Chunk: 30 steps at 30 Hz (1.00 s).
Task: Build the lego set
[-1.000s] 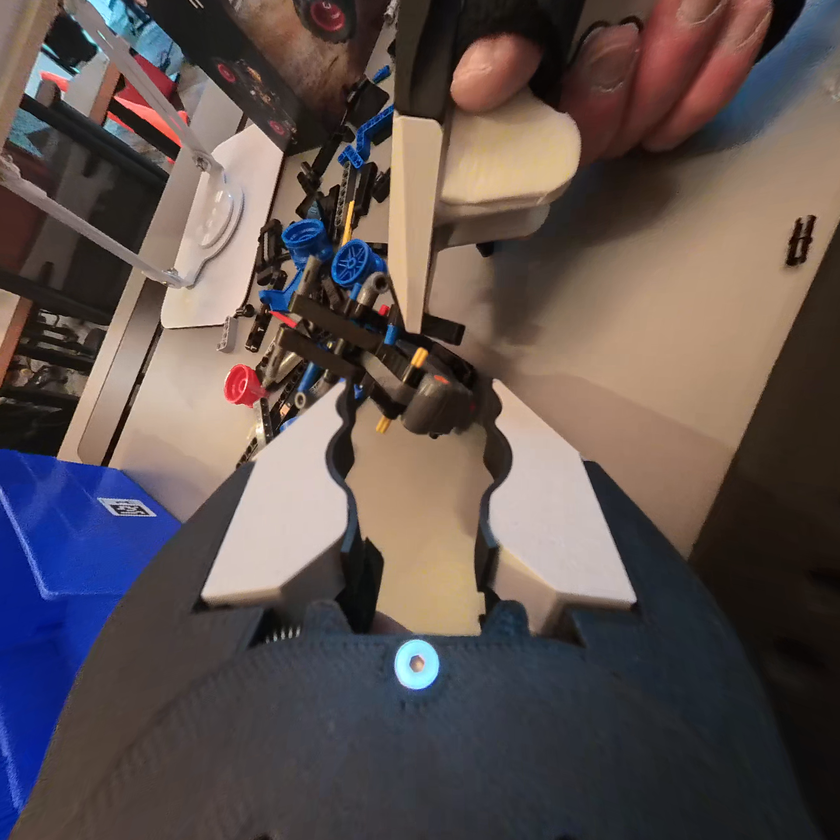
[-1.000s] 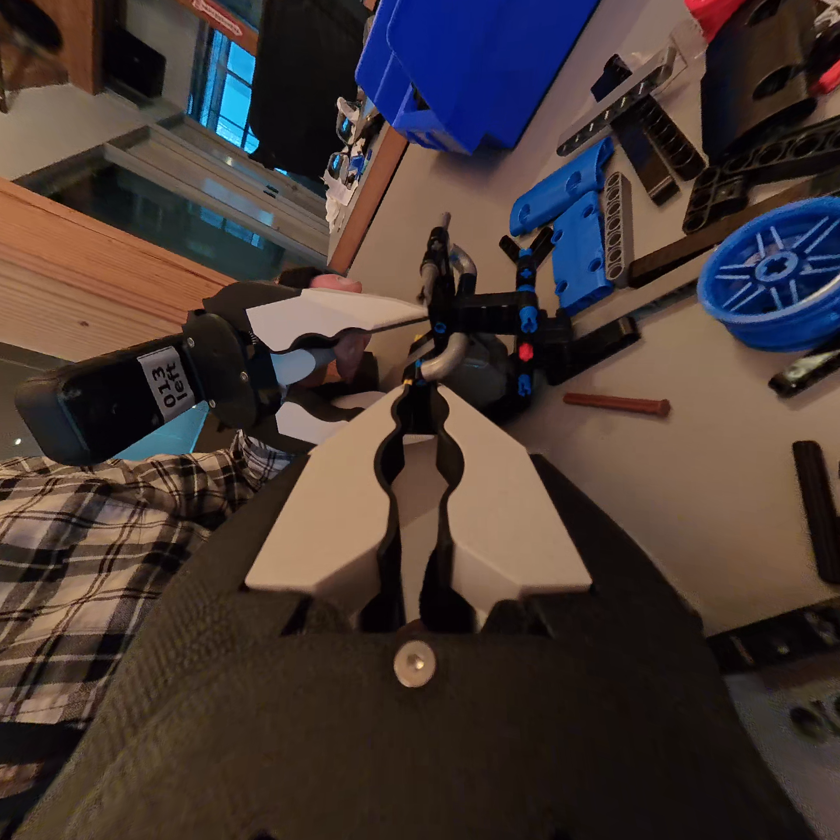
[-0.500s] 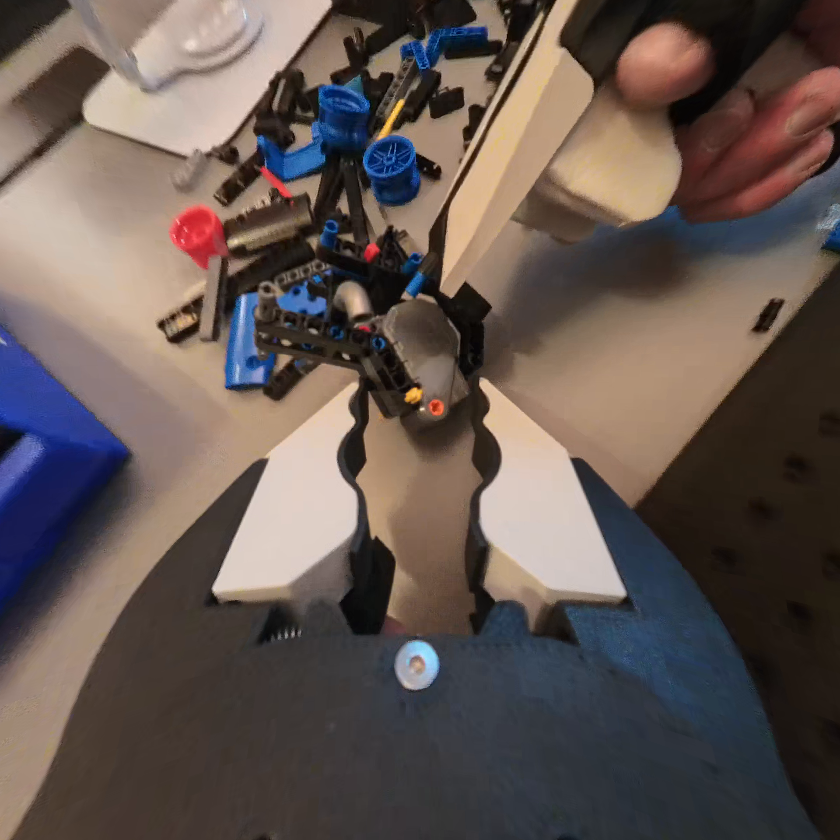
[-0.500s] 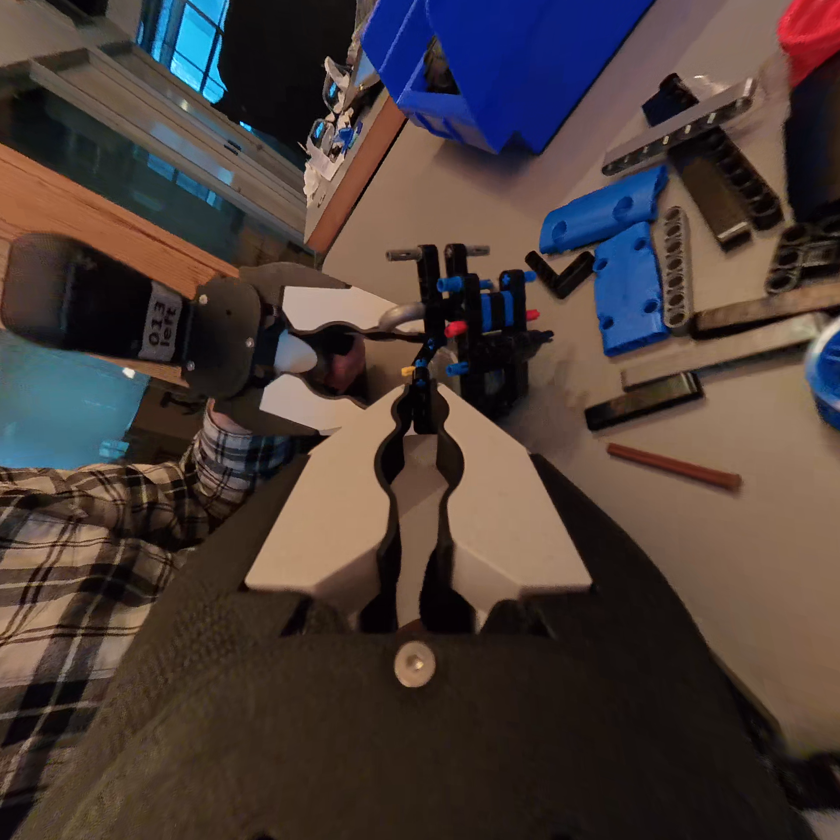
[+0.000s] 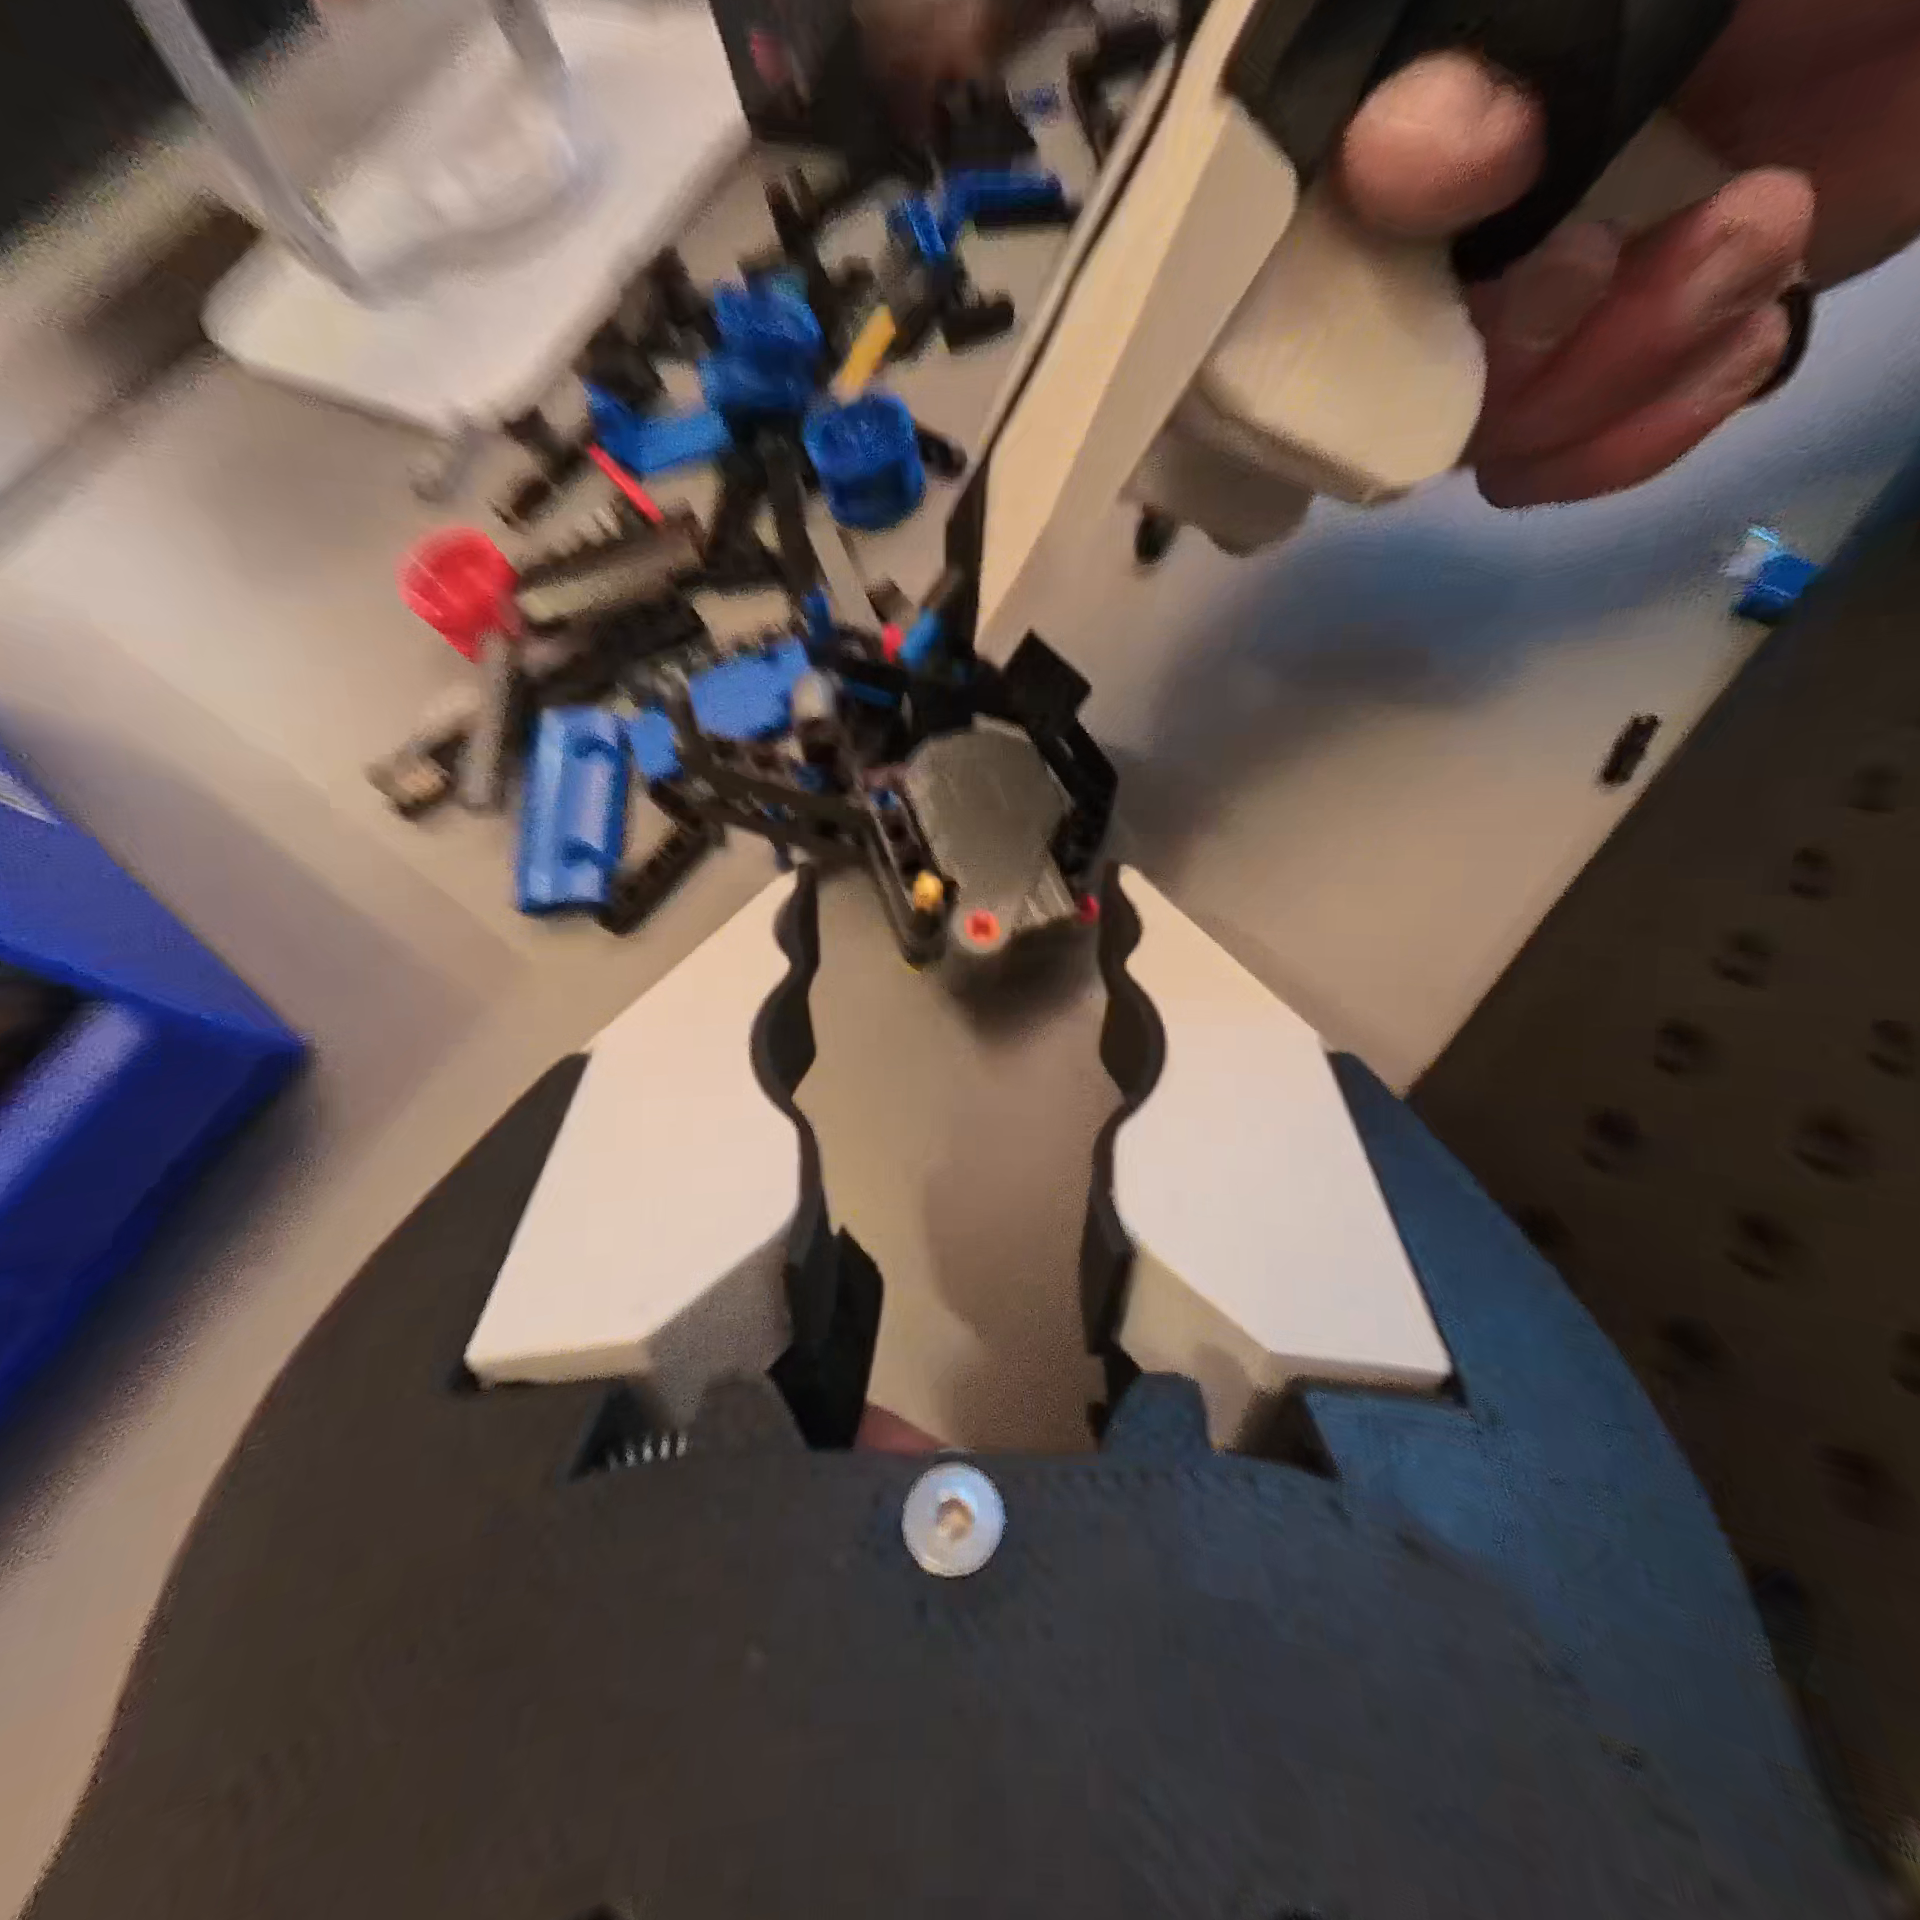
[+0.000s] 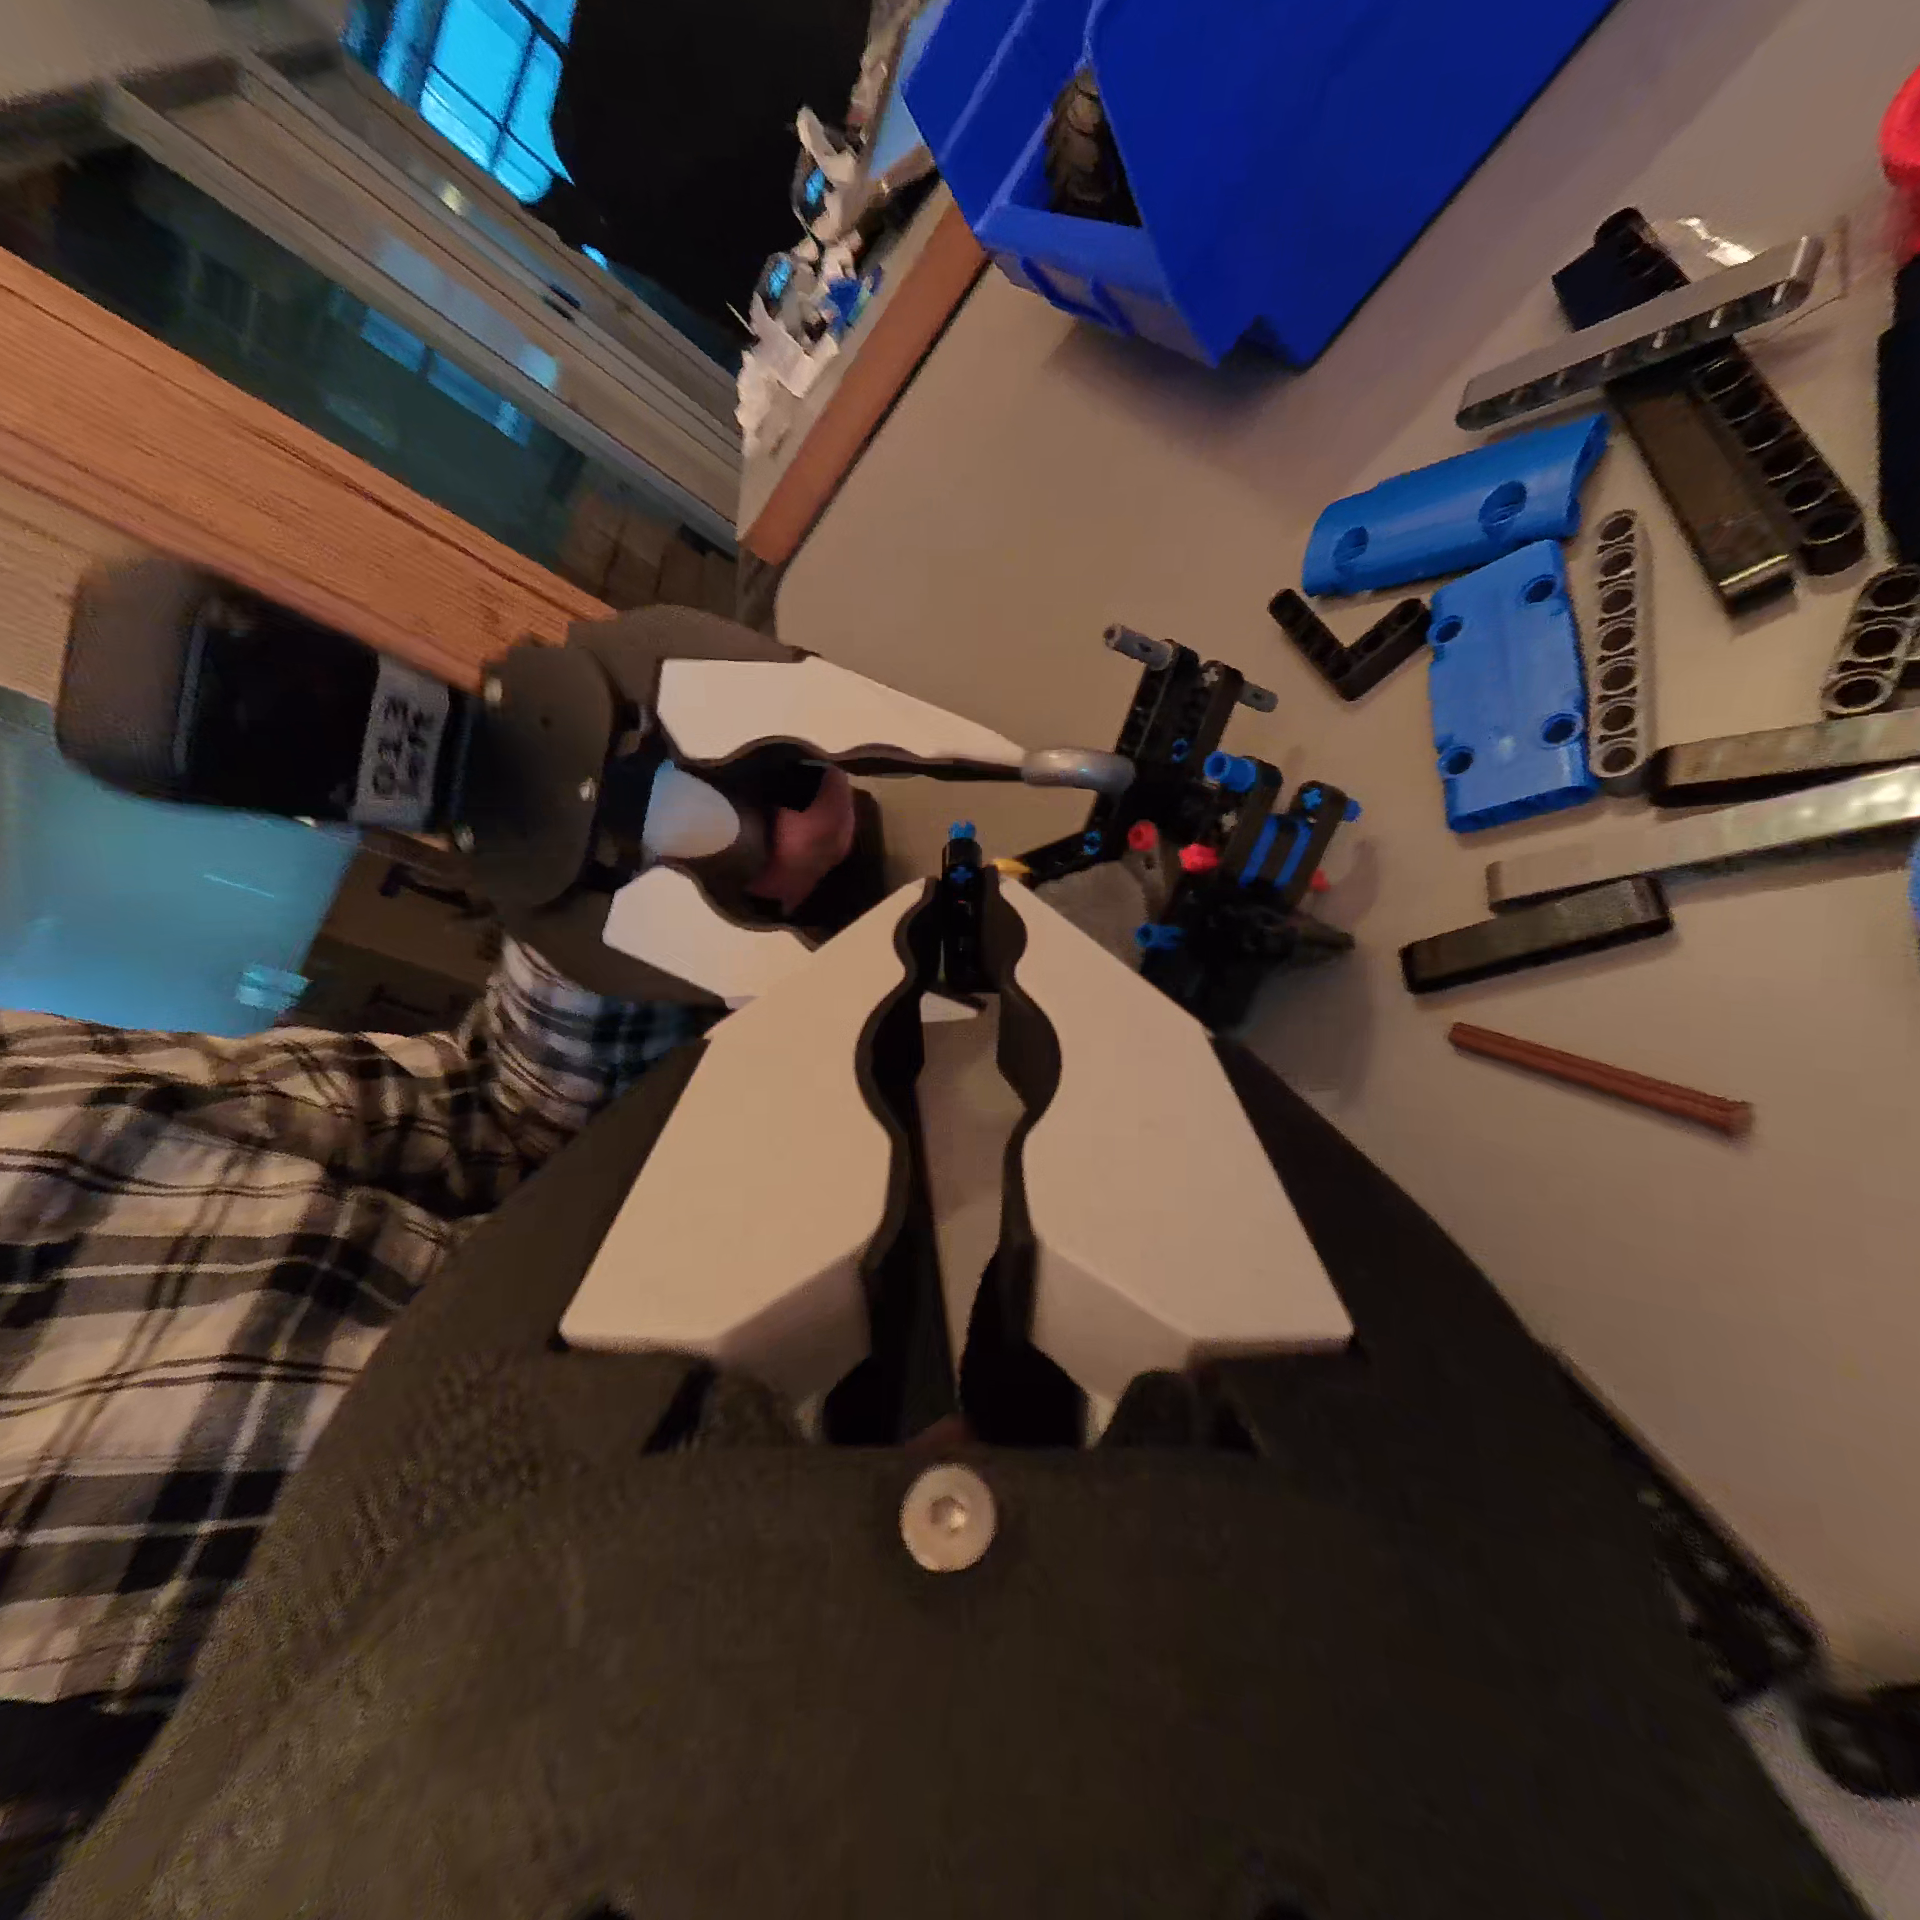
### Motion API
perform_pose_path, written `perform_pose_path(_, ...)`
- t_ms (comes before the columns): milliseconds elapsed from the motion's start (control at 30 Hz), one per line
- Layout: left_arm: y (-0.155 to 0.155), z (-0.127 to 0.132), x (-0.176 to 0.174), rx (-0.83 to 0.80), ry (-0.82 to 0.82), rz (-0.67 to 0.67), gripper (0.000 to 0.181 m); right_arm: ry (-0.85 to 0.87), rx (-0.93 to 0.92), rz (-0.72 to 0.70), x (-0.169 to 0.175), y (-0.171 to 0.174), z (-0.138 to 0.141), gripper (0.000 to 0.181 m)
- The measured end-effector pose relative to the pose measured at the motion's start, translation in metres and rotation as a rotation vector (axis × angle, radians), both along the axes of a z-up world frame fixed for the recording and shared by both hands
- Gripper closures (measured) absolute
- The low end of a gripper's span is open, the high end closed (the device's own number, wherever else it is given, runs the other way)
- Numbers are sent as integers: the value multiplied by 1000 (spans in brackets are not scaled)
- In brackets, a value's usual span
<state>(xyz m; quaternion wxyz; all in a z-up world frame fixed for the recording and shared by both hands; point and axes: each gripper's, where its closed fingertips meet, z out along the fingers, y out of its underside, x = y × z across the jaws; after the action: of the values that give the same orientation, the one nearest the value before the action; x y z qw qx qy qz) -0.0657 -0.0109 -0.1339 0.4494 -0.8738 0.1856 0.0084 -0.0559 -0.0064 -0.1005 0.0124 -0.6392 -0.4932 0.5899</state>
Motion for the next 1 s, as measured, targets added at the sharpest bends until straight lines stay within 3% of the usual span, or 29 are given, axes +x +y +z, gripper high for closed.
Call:
perform_pose_path(133, 5, 33, 18, 218, 170, -13, 143, 88, -153, -74, -6, -2, 22, 175)
perform_pose_path(200, 6, 40, 23, 279, 147, 9, 162, 114, -183, -100, -8, -3, 26, 175)
perform_pose_path(300, 7, 46, 15, 294, 50, 69, 173, 149, -182, -118, -9, -6, 30, 175)
perform_pose_path(400, 6, 48, 13, 296, 1, 83, 174, 174, -203, -133, -9, -7, 37, 175)
perform_pose_path(500, 7, 50, 12, 310, -21, 100, 157, 192, -215, -153, -10, -9, 43, 175)
perform_pose_path(600, 6, 56, 14, 338, -35, 87, 172, 210, -234, -168, -11, -13, 46, 175)
perform_pose_path(733, 4, 58, 14, 347, -67, 80, 174, 229, -184, -153, -11, -14, 46, 174)
perform_pose_path(900, -6, 64, 16, 250, -323, -24, 174, 284, 209, -91, -3, -7, 43, 155)
perform_pose_path(1000, -13, 68, 21, 171, -494, -107, 175, 409, 853, -13, 3, 4, 47, 162)
